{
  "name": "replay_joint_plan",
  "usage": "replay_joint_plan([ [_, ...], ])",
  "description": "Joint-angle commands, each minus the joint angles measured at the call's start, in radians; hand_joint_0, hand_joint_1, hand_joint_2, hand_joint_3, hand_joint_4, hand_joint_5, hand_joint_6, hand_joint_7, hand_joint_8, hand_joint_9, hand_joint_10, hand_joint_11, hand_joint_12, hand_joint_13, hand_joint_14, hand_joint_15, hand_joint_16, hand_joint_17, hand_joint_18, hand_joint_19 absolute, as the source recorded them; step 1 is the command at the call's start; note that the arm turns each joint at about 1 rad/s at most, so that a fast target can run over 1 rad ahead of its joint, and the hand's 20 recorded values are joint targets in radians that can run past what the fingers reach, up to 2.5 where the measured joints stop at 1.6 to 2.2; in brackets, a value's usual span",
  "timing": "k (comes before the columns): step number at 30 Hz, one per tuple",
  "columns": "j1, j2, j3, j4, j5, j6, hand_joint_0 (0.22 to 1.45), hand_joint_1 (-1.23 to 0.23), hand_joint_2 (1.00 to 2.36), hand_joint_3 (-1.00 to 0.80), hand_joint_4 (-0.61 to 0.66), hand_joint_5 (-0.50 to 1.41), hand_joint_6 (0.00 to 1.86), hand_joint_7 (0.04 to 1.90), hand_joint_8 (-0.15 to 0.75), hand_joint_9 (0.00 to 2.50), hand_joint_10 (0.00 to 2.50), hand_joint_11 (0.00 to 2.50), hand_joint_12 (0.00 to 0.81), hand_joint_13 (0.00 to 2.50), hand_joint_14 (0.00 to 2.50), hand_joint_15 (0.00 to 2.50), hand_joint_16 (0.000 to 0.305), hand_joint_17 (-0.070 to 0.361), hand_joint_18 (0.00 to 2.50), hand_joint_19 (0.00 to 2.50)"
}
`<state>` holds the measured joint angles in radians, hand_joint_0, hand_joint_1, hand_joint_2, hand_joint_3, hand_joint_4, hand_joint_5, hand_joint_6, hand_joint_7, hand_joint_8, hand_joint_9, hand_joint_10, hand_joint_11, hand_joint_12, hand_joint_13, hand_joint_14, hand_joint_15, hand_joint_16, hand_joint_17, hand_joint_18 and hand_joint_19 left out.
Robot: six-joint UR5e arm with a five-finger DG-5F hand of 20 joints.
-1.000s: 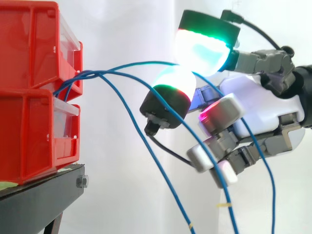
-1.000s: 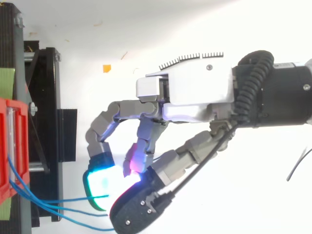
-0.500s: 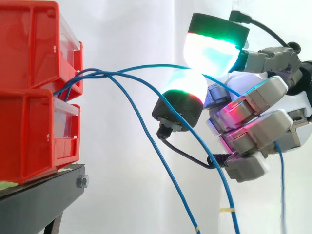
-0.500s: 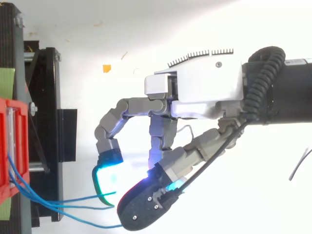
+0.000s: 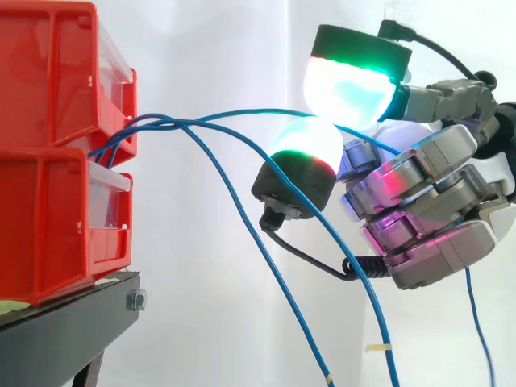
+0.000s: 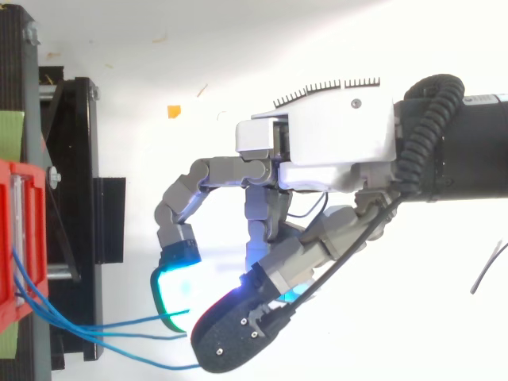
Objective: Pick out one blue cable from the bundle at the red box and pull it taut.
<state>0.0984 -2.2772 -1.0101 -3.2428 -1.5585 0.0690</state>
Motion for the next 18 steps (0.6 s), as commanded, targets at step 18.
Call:
replay_joint_plan([
  [18,0.010,0.001,-0.047,0.048,0.003,-0.037,0.62,-0.75,1.01,-0.23,-0.10,-0.04,0.90,1.04,0.243,1.64,0.01,1.78,0.334,1.30,1.49,1.11,0.054,0.122,1.32,1.42],
])
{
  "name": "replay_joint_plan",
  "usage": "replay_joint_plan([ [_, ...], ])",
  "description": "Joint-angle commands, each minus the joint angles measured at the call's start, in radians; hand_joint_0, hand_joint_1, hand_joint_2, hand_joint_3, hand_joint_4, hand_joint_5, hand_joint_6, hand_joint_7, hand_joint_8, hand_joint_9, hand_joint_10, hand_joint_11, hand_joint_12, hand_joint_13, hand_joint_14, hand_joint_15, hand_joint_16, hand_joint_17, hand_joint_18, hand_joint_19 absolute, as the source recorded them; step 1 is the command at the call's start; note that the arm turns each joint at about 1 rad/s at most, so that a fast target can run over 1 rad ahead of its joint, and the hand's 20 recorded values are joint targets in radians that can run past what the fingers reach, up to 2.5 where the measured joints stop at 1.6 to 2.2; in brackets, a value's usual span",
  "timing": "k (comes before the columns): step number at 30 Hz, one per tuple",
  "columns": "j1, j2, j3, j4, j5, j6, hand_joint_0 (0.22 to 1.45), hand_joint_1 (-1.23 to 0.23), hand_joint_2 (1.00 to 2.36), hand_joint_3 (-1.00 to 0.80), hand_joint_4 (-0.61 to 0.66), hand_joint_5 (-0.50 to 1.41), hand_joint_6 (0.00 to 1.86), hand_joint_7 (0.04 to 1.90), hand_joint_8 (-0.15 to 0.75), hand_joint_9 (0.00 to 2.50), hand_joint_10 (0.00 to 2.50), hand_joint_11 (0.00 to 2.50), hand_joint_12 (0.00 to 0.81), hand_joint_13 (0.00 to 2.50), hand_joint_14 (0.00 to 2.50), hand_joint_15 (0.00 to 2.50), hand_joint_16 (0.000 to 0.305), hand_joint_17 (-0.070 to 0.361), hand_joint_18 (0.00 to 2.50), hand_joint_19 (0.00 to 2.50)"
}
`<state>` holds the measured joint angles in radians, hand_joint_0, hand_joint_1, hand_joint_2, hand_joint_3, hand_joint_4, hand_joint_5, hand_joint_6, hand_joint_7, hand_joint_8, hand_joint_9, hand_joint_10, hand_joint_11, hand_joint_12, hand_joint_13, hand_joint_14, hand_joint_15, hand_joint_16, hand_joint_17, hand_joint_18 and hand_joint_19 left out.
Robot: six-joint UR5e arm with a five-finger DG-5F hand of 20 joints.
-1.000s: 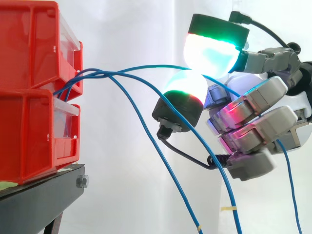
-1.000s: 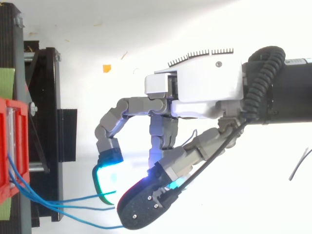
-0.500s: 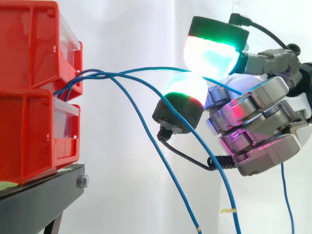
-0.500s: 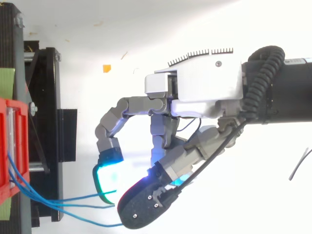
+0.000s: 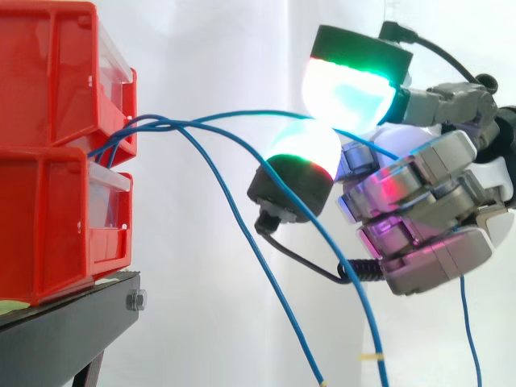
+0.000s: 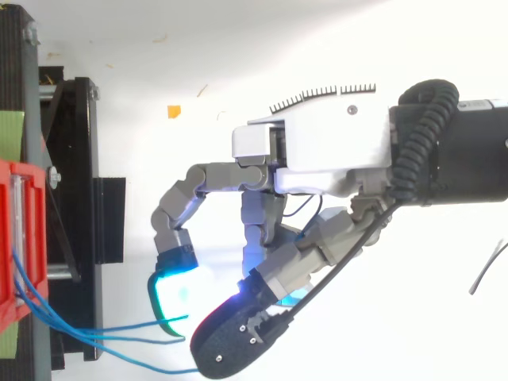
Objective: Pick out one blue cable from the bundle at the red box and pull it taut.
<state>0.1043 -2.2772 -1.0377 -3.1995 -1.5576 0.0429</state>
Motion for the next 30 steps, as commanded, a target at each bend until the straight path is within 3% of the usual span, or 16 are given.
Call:
replay_joint_plan([
  [1,0.005,0.001,-0.022,0.004,0.002,-0.017,0.62,-0.75,1.01,-0.23,-0.10,-0.04,0.90,1.05,0.251,1.65,0.01,1.78,0.341,1.30,1.50,1.10,0.054,0.122,1.32,1.42],
  [5,0.006,0.054,-0.025,-0.010,0.028,-0.046,0.62,-0.76,1.01,-0.23,-0.10,-0.04,0.90,1.04,0.243,1.66,0.01,1.80,0.334,1.30,1.50,1.10,0.055,0.123,1.32,1.42],
  [7,0.006,0.062,-0.030,-0.016,0.033,-0.047,0.62,-0.76,1.01,-0.23,-0.10,-0.04,0.90,1.04,0.244,1.67,0.01,1.84,0.339,1.30,1.50,1.10,0.054,0.121,1.33,1.43],
  [10,0.006,0.094,-0.056,-0.046,0.059,-0.054,0.62,-0.76,1.01,-0.23,-0.10,-0.04,0.90,1.04,0.237,1.69,0.01,1.87,0.342,1.31,1.52,1.09,0.054,0.122,1.34,1.43],
  [15,0.006,0.099,-0.059,-0.056,0.079,-0.054,0.62,-0.76,1.01,-0.23,-0.10,-0.04,0.90,1.05,0.235,1.71,0.00,1.93,0.338,1.30,1.56,1.09,0.055,0.123,1.35,1.44],
  [30,0.006,0.100,-0.061,-0.008,0.077,-0.055,0.62,-0.76,1.01,-0.23,-0.09,-0.04,0.90,1.05,0.239,1.73,0.00,1.95,0.334,1.30,1.60,1.06,0.054,0.121,1.35,1.44],
])
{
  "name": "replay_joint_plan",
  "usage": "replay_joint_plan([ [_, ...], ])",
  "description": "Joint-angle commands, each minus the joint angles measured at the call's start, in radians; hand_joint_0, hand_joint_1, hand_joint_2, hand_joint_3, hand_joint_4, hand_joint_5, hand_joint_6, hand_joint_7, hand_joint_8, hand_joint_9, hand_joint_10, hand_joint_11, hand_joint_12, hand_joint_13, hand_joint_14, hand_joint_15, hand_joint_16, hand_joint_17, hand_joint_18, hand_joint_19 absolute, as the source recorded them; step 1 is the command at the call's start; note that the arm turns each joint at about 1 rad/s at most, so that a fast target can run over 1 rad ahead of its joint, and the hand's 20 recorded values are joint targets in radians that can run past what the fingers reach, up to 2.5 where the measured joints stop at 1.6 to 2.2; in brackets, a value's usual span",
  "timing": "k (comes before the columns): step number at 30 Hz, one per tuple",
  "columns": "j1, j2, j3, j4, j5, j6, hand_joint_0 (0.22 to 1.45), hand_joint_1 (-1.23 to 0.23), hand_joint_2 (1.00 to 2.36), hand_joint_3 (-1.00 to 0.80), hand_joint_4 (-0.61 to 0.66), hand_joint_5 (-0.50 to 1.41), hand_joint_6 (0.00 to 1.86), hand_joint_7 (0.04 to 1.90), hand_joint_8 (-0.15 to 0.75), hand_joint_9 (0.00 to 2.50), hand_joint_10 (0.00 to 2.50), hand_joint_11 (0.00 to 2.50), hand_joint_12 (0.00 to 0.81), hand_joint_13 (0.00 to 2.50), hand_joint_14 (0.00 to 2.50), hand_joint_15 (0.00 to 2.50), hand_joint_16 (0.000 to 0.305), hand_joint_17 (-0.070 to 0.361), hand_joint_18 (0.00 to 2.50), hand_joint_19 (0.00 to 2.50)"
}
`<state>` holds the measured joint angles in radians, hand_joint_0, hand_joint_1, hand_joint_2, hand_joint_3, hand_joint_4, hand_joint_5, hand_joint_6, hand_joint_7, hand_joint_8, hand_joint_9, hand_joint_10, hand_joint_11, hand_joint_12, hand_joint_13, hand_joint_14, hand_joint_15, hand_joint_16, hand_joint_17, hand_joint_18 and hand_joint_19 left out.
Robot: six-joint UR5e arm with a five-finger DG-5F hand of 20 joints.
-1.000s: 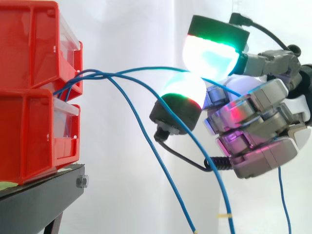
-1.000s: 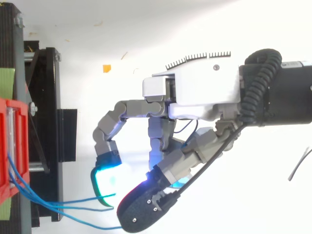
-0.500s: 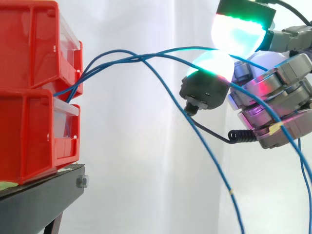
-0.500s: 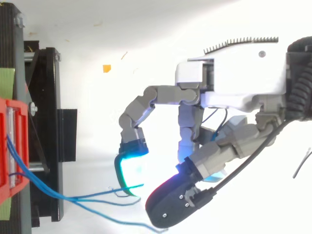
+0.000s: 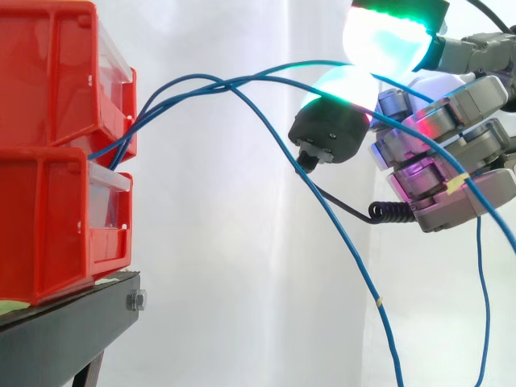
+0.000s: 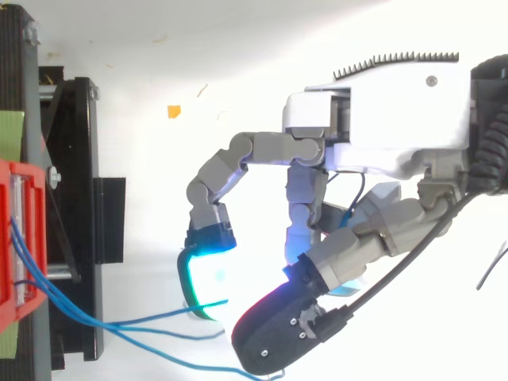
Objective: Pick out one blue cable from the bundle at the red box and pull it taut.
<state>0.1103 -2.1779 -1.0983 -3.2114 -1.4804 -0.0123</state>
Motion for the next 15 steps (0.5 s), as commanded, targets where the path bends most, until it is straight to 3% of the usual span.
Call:
replay_joint_plan([
  [1,0.000,0.000,0.000,0.004,0.000,0.000,0.62,-0.76,1.01,-0.23,-0.10,-0.04,0.90,1.05,0.238,1.73,0.01,1.93,0.335,1.30,1.60,1.07,0.054,0.123,1.35,1.43],
  [15,-0.001,0.000,0.000,0.004,0.000,0.000,0.63,-0.78,1.01,-0.24,-0.11,-0.04,0.89,1.04,0.214,1.73,0.11,1.93,0.321,1.33,1.47,1.14,0.051,0.115,1.35,1.47],
])
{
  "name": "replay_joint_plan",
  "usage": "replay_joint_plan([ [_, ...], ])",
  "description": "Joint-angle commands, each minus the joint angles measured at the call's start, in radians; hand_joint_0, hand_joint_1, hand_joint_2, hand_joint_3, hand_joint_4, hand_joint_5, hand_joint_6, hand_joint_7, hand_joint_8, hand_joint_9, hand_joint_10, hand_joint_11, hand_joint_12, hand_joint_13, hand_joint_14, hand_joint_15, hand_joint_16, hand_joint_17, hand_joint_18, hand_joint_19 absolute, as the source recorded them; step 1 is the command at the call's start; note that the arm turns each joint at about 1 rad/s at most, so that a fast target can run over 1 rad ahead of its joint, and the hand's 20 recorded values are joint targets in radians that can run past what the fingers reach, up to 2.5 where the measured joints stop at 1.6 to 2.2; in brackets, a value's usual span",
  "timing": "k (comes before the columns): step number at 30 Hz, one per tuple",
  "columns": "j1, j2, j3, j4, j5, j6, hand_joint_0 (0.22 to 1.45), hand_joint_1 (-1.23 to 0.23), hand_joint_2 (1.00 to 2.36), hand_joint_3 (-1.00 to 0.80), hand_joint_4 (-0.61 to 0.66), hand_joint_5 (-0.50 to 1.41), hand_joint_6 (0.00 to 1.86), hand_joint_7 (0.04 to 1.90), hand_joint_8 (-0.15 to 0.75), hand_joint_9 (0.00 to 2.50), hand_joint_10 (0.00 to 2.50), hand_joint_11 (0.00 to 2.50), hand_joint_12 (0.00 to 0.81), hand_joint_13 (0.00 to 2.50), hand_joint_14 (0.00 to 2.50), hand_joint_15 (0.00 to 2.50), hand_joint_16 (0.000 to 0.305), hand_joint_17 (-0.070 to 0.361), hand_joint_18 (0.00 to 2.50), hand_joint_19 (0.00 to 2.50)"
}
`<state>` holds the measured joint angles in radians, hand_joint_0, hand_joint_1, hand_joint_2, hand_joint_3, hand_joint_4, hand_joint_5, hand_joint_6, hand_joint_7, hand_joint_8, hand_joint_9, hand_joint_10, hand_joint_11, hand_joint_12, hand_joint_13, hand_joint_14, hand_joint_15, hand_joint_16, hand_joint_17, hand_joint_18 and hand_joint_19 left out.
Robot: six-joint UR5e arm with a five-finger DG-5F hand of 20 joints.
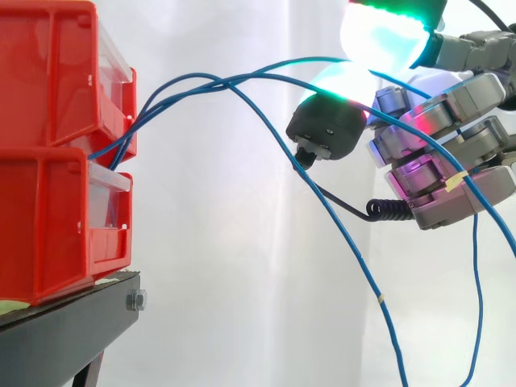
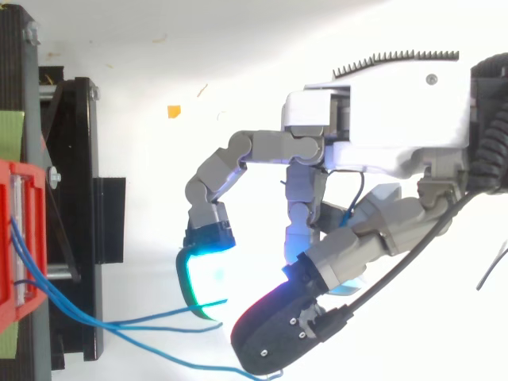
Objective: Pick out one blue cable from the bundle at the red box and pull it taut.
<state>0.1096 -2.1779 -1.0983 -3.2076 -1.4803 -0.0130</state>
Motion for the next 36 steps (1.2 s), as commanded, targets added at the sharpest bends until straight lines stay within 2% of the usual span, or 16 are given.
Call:
replay_joint_plan([
  [1,0.001,0.000,0.000,0.000,0.000,0.001,0.63,-0.78,1.01,-0.24,-0.11,-0.04,0.89,1.03,0.206,1.73,0.11,1.92,0.321,1.33,1.47,1.14,0.051,0.114,1.35,1.46],
  [12,-0.001,0.000,-0.002,0.000,0.000,-0.001,0.64,-0.79,1.01,-0.25,-0.11,-0.04,0.89,1.03,0.201,1.77,0.00,1.98,0.309,1.36,1.31,1.22,0.049,0.110,1.33,1.49],
  [22,0.001,0.001,-0.002,0.000,0.000,-0.001,0.64,-0.80,1.01,-0.25,-0.11,-0.03,0.89,1.04,0.201,1.78,0.00,1.98,0.311,1.38,1.20,1.28,0.051,0.115,1.32,1.46],
  [36,0.001,0.000,-0.003,0.000,0.000,-0.001,0.64,-0.80,1.01,-0.25,-0.11,-0.03,0.89,1.04,0.211,1.78,0.00,1.98,0.321,1.38,1.16,1.28,0.051,0.115,1.31,1.43],
])
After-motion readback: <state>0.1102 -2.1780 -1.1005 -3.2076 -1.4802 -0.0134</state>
